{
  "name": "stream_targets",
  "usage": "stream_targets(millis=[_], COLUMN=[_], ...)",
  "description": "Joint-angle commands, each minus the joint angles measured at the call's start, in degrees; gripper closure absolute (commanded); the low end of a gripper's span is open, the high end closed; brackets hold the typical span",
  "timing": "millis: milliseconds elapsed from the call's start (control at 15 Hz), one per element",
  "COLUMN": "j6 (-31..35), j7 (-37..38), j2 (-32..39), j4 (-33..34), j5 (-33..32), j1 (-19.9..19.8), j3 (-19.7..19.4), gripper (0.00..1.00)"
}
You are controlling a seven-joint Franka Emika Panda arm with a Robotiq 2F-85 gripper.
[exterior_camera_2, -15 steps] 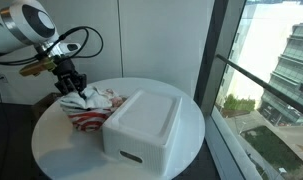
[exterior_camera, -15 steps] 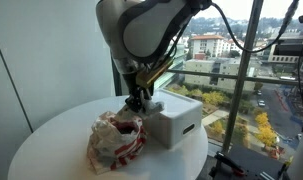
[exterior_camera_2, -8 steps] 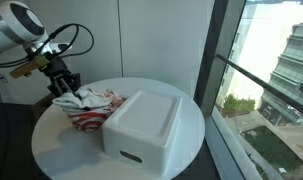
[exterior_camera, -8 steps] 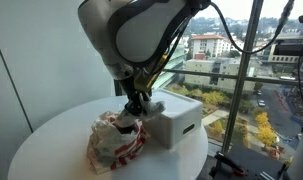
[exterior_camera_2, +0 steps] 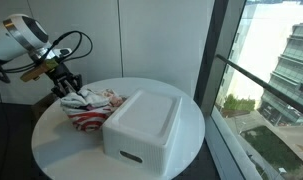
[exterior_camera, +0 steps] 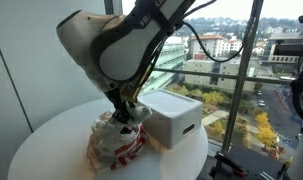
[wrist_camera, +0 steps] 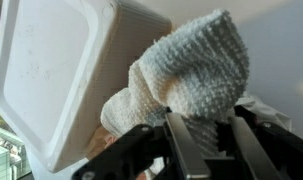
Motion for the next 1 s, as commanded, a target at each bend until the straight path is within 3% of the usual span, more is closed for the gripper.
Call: stream_targets(millis=[0,400,933], j6=[1.8,9.9,14.1], j7=[-2.1,-3.4,-4.5], j2=[5.0,10.4,9.6], j4=[3.9,4.8,5.4], j5=[-2.4,-9.4,-16.6], j1=[1.9,3.0,3.9], j3=[-1.0,-3.3,-3.6], gripper=[0.94,0.94,0.94])
